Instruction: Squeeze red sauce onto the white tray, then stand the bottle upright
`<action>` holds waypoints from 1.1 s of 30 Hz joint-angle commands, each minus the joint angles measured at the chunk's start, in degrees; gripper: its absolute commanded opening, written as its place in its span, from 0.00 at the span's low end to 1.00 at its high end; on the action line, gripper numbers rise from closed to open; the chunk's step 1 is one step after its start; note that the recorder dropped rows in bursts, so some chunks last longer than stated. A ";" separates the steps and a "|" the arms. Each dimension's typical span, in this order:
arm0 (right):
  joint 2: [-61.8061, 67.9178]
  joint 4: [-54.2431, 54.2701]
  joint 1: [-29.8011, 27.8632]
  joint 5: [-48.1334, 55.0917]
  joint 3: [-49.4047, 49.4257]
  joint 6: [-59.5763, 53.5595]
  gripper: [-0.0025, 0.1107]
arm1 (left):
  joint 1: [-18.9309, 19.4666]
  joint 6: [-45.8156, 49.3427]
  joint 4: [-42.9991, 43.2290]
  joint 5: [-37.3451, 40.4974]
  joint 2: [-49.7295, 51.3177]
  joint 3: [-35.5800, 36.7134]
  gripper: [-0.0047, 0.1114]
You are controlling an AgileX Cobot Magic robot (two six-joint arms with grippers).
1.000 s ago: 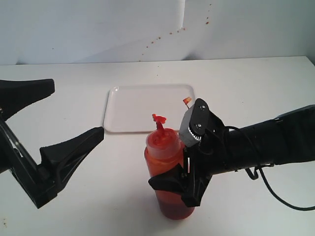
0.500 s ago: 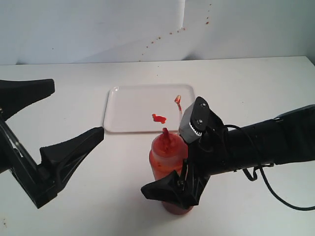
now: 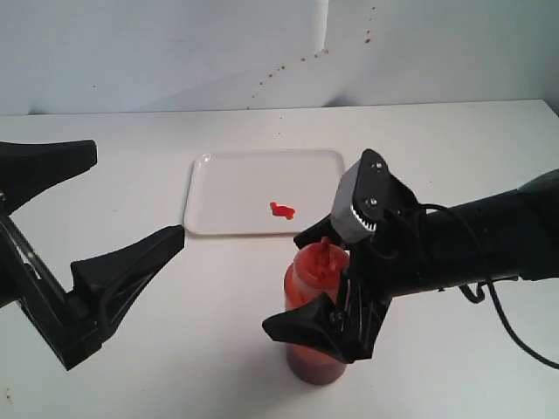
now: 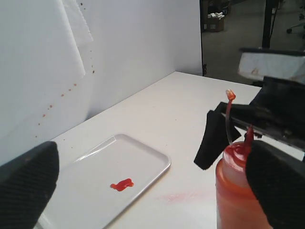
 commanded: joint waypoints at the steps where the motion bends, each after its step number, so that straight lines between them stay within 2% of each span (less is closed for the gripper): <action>1: -5.50 -0.96 0.00 -0.37 -0.06 2.52 0.95 | 0.07 -0.59 -0.53 0.11 -0.14 0.22 0.94; 7: -11.68 0.15 0.00 -0.66 -0.06 2.51 0.95 | 0.07 -0.59 -0.53 0.11 -0.14 0.22 0.94; 13: -18.78 3.87 0.00 -6.22 -0.06 2.51 0.95 | 0.07 -0.73 -0.53 0.15 -0.14 0.22 0.94; 19: -26.98 13.84 0.00 -14.15 -0.06 1.89 0.95 | 0.07 -0.73 -0.53 0.15 -0.14 0.22 0.94; 24: -34.13 14.66 0.00 -28.17 -0.40 2.14 0.92 | 0.07 -0.92 -0.53 0.02 -0.14 0.22 0.94; 27: -37.54 14.66 0.00 -37.96 -0.40 2.14 0.77 | 0.07 -1.91 -0.53 -0.66 -0.14 0.22 0.94; 29: -39.04 14.66 0.00 -43.03 -0.40 2.14 0.56 | 0.07 -2.04 -0.53 -1.74 -0.14 0.22 0.93; 30: -39.41 14.66 0.00 -44.81 -0.40 2.14 0.41 | 0.07 -2.04 -0.53 -2.36 -0.14 0.22 0.89; 32: -39.68 14.66 0.00 -47.00 -0.40 2.14 0.09 | 0.07 -2.04 -0.53 -4.31 -0.14 0.22 0.75; 33: -39.68 14.66 0.00 -47.51 -0.40 2.36 0.03 | 0.07 -2.04 -0.53 -5.36 -0.14 0.22 0.63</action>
